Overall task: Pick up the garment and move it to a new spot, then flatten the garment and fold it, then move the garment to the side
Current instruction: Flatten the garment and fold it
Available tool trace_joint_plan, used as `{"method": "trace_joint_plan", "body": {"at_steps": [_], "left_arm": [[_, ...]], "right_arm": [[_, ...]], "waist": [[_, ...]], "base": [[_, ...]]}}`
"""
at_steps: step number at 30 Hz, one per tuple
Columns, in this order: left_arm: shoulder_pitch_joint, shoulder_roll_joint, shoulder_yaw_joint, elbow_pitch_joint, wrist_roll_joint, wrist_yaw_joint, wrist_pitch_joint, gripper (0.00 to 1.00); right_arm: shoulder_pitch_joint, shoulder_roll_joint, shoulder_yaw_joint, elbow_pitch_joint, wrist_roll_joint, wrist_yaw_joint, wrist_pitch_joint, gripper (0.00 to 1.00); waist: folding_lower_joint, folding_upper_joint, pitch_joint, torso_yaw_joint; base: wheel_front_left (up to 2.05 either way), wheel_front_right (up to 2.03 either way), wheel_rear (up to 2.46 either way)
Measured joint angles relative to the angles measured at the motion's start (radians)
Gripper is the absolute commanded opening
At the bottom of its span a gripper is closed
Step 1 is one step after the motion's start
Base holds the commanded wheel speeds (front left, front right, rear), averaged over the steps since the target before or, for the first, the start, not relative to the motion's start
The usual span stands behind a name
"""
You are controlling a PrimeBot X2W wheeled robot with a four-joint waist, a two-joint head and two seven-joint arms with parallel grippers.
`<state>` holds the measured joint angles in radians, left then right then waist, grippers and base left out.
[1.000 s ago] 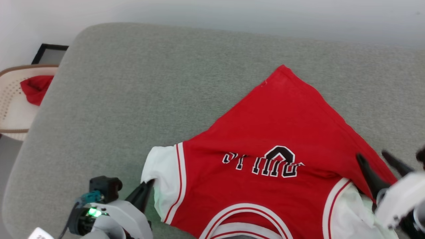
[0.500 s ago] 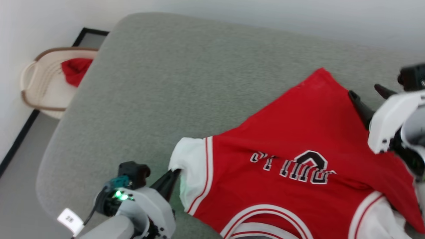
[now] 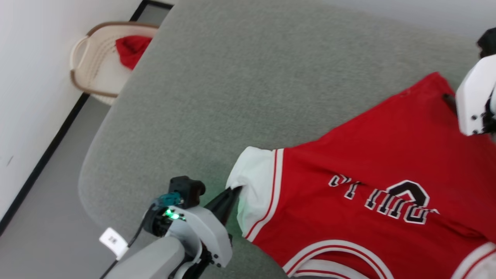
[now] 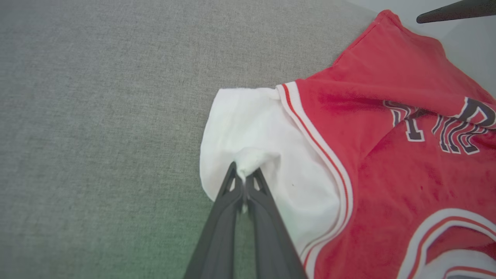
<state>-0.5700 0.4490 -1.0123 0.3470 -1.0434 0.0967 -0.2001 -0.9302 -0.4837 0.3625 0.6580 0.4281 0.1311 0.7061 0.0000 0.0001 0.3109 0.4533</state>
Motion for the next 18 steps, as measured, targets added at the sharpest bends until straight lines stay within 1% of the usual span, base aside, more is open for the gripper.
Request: {"method": "trace_joint_plan", "body": {"at_steps": [5,11,12,13,14,18], "left_arm": [[-0.025,-0.044,-0.01,0.049,0.006,-0.032,-0.007,0.0],[-0.04,-0.076,-0.012,0.1,0.007,-0.06,-0.019,0.0],[-0.04,-0.08,-0.012,0.107,0.007,-0.063,-0.021,0.0],[-0.041,-0.084,-0.012,0.114,0.007,-0.067,-0.022,0.0],[-0.042,-0.087,-0.012,0.12,0.007,-0.071,-0.024,0.0],[-0.049,-0.096,-0.009,0.143,0.007,-0.081,-0.029,0.0]], "right_arm": [[-0.082,-0.009,0.036,0.149,0.014,0.0,0.02,1.0],[-0.169,0.002,0.06,0.28,0.047,-0.001,0.131,1.0],[-0.184,0.005,0.062,0.295,0.047,-0.001,0.147,0.35],[-0.195,0.007,0.063,0.309,0.047,-0.001,0.156,0.35],[-0.205,0.008,0.063,0.324,0.047,-0.001,0.165,0.0],[-0.24,0.027,0.053,0.374,0.042,0.0,0.163,0.0]], "waist": [[0.0,0.0,0.034,0.043],[0.0,0.0,0.068,0.083],[0.0,0.0,0.073,0.087],[0.0,0.0,0.077,0.091],[0.0,0.0,0.08,0.095],[0.0,0.0,0.087,0.099]], "base": [[0.0,0.0,0.0],[0.0,0.0,0.0],[0.0,0.0,0.0],[0.0,0.0,0.0],[0.0,0.0,0.0],[0.0,0.0,0.0]]}}
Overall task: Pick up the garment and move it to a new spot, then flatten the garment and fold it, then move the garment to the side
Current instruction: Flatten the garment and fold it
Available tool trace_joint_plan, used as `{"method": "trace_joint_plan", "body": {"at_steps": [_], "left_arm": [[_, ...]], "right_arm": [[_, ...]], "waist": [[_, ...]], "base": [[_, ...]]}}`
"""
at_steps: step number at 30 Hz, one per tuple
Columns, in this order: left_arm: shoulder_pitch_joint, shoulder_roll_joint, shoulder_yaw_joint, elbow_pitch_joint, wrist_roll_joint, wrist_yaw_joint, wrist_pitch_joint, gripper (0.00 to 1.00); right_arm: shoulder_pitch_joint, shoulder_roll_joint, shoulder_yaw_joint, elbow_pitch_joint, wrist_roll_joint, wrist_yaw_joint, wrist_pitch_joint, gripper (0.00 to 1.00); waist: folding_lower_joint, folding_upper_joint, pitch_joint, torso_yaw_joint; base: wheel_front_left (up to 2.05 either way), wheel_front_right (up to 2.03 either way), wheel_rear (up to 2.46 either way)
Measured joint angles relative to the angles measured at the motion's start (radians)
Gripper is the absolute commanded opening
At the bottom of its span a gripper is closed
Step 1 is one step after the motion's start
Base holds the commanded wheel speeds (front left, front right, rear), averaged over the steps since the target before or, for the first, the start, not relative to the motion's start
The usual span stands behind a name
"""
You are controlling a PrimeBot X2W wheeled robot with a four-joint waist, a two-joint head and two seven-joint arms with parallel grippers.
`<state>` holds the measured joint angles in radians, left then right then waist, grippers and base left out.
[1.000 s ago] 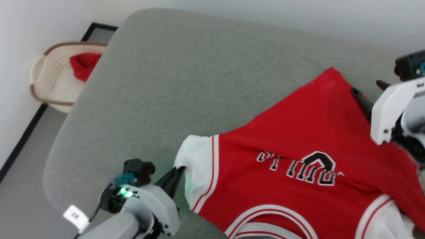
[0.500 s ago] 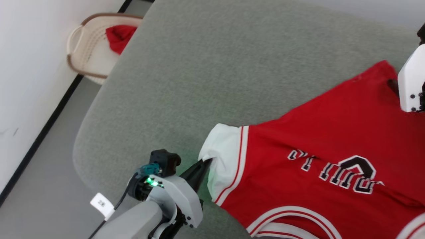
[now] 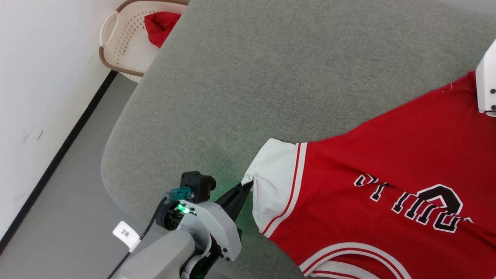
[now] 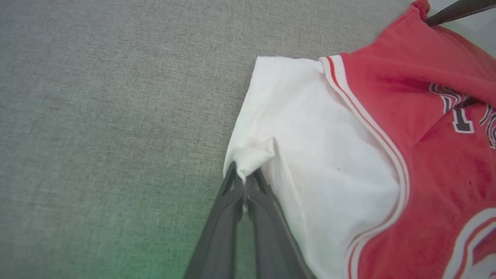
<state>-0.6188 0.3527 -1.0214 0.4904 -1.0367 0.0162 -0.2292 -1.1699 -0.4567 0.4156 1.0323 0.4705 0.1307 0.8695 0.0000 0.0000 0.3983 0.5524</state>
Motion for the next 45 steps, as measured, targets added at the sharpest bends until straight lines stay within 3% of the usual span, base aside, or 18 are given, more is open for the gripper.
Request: {"method": "trace_joint_plan", "body": {"at_steps": [8,15,23,31,35,45], "left_arm": [[0.001,0.009,0.015,0.03,-0.006,-0.006,-0.007,0.0],[0.007,0.054,0.026,0.016,-0.012,0.011,0.007,0.0],[-0.046,0.19,0.045,-0.084,-0.025,0.031,0.125,0.0],[-0.278,0.32,0.073,-0.163,0.004,0.027,0.318,0.0],[-0.428,0.319,0.087,-0.128,0.025,0.0,0.392,0.0],[-0.756,0.225,0.098,0.106,0.079,-0.088,0.458,0.0]], "right_arm": [[-0.023,0.035,0.017,0.029,-0.002,0.0,-0.053,0.0],[-0.025,0.029,0.067,-0.047,0.063,0.0,-0.084,0.0],[-0.014,-0.012,0.109,-0.188,0.16,0.0,-0.112,0.0],[-0.026,-0.018,0.104,-0.262,0.195,0.0,-0.189,0.0],[-0.066,0.015,0.076,-0.263,0.179,0.0,-0.256,0.0],[-0.174,0.119,0.01,-0.225,0.097,0.0,-0.46,0.0]], "waist": [[0.0,0.0,-0.018,-0.032],[0.0,0.0,-0.05,-0.084],[0.0,0.0,-0.098,-0.159],[0.0,0.0,-0.156,-0.236],[0.0,0.0,-0.183,-0.274],[0.0,0.0,-0.236,-0.361]], "base": [[0.0,0.0,0.0],[0.0,0.0,0.0],[0.0,0.0,0.0],[0.0,0.0,0.0],[0.0,0.0,0.0],[0.0,0.0,0.0]]}}
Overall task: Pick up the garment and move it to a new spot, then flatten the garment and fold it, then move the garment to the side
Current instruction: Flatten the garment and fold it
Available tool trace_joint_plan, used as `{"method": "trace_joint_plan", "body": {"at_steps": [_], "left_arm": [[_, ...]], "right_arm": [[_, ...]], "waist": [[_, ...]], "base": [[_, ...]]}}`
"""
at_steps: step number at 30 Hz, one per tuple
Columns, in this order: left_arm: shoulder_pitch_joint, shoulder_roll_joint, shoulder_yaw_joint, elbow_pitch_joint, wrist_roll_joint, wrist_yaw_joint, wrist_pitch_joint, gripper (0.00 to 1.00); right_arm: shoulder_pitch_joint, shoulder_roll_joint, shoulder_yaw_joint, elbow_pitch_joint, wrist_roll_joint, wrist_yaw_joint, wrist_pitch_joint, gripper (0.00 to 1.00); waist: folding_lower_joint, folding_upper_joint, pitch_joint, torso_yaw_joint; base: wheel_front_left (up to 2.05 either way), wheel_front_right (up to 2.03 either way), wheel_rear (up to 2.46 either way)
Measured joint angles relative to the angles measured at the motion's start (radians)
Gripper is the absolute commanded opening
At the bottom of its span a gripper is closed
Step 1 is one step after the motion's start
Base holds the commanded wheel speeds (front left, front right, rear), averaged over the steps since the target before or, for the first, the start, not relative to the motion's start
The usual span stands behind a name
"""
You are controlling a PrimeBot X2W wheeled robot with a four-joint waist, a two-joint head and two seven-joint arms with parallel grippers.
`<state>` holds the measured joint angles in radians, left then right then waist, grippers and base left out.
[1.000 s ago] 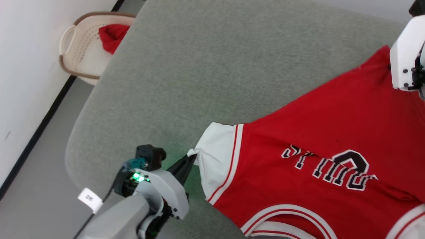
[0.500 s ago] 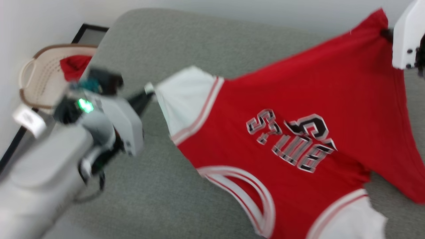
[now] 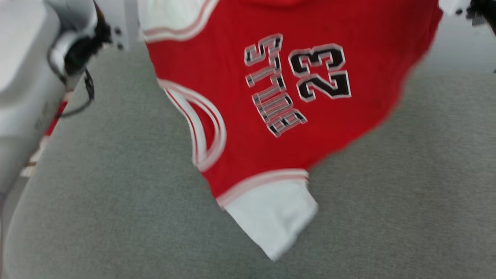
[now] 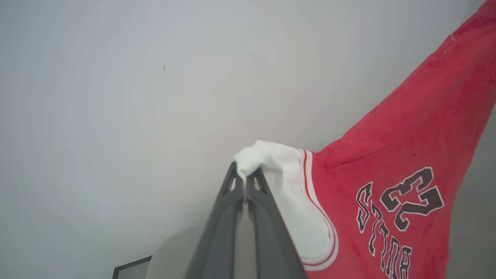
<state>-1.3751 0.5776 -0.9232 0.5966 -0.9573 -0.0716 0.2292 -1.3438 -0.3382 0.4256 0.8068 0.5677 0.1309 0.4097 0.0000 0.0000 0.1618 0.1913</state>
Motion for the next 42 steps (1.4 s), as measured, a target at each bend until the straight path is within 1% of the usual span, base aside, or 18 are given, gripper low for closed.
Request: {"method": "trace_joint_plan", "body": {"at_steps": [3,6,13,19,24,29,31,35,38,42], "left_arm": [[-0.068,-0.02,-0.005,0.072,0.03,-0.013,-0.013,0.0],[-0.127,-0.04,-0.005,0.138,0.045,-0.026,-0.034,0.0],[-0.239,-0.068,-0.006,0.277,0.085,-0.034,-0.096,0.0],[-0.335,-0.074,-0.008,0.359,0.133,-0.033,-0.181,0.0],[-0.427,-0.068,-0.018,0.413,0.178,-0.031,-0.253,0.0],[-0.551,-0.052,-0.008,0.464,0.211,-0.025,-0.336,0.0],[-0.62,-0.05,0.0,0.476,0.223,-0.015,-0.378,0.0],[-0.747,-0.067,0.022,0.489,0.238,0.012,-0.443,0.0],[-0.825,-0.085,0.035,0.49,0.246,0.016,-0.472,0.0],[-0.878,-0.1,0.049,0.485,0.272,0.027,-0.488,0.0]], "right_arm": [[-0.028,0.024,-0.027,0.021,-0.032,0.0,-0.069,0.0],[-0.047,0.042,-0.046,0.044,-0.052,0.0,-0.112,0.0],[-0.089,0.066,-0.06,0.076,-0.063,0.0,-0.139,0.0],[-0.137,0.067,-0.074,0.079,-0.079,0.0,-0.17,0.0],[-0.197,0.075,-0.097,0.081,-0.117,0.0,-0.223,0.0],[-0.271,0.093,-0.115,0.08,-0.184,0.0,-0.34,0.0],[-0.304,0.094,-0.12,0.079,-0.223,0.0,-0.39,0.0],[-0.374,0.095,-0.143,0.087,-0.282,0.0,-0.473,0.0],[-0.424,0.094,-0.17,0.099,-0.31,0.0,-0.531,0.0],[-0.459,0.098,-0.205,0.143,-0.35,0.0,-0.591,0.0]], "waist": [[0.0,0.0,-0.016,-0.022],[0.0,0.0,-0.032,-0.041],[0.0,0.0,-0.051,-0.079],[0.0,0.0,-0.011,-0.094],[0.0,0.0,0.057,-0.107],[0.0,0.0,0.147,-0.128],[0.0,0.0,0.188,-0.138],[0.0,0.0,0.278,-0.156],[0.0,0.0,0.351,-0.167],[0.0,0.0,0.453,-0.178]], "base": [[0.0,0.0,0.0],[0.0,0.0,0.0],[0.0,0.0,0.0],[0.0,0.0,0.0],[0.0,0.0,0.0],[0.0,0.0,0.0],[0.0,0.0,0.0],[0.0,0.0,0.0],[0.0,0.0,0.0],[0.0,0.0,0.0]]}}
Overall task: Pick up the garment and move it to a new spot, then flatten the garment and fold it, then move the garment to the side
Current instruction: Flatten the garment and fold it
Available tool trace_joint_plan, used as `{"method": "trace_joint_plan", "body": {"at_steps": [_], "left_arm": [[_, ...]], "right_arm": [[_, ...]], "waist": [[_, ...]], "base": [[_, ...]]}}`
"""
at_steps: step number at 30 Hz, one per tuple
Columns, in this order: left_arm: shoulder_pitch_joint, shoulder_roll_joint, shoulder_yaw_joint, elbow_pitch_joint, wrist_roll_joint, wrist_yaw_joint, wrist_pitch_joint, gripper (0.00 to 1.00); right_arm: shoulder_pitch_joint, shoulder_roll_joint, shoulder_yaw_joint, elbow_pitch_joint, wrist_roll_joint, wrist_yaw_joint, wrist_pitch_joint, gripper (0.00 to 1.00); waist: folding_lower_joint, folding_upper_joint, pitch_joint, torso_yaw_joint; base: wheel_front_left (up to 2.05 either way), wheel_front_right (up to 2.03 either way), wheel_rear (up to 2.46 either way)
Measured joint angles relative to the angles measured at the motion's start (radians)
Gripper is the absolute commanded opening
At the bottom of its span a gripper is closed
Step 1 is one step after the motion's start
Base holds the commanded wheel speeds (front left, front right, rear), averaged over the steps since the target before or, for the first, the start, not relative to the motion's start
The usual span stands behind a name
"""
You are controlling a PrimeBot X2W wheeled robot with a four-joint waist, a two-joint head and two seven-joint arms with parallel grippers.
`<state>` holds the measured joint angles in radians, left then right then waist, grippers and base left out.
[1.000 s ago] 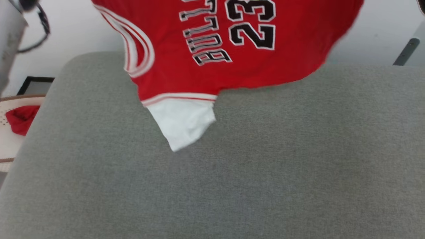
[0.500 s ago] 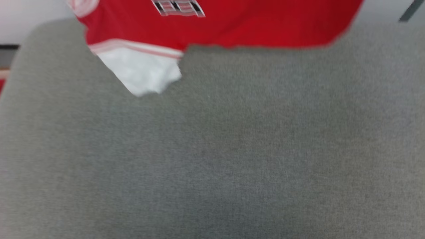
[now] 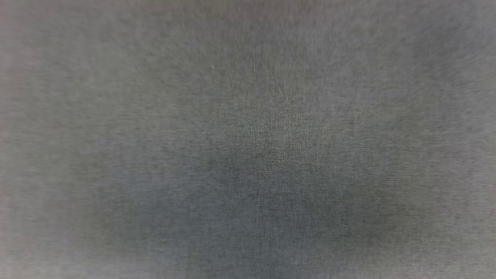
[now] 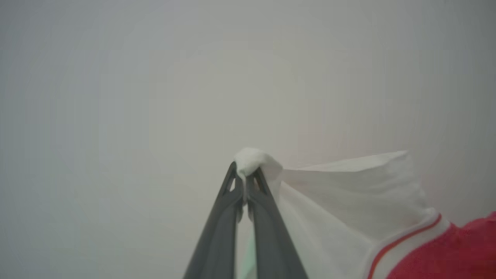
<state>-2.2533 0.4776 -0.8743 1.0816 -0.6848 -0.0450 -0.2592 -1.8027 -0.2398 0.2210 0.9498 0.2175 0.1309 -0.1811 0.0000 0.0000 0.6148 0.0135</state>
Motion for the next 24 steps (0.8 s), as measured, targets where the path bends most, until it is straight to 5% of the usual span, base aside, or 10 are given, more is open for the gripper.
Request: {"method": "trace_joint_plan", "body": {"at_steps": [13,24], "left_arm": [[0.162,-0.028,0.124,-0.061,0.044,0.0,-0.004,0.0],[0.391,-0.086,0.04,0.028,0.046,-0.082,0.043,0.0]], "right_arm": [[-0.007,0.046,-0.035,0.194,-0.081,0.0,-0.067,0.0],[0.146,0.021,0.077,0.263,-0.042,0.0,-0.076,0.0]], "waist": [[0.0,0.0,0.261,-0.007],[0.0,0.0,0.187,0.024]], "base": [[0.0,0.0,0.0],[0.0,0.0,0.0]]}}
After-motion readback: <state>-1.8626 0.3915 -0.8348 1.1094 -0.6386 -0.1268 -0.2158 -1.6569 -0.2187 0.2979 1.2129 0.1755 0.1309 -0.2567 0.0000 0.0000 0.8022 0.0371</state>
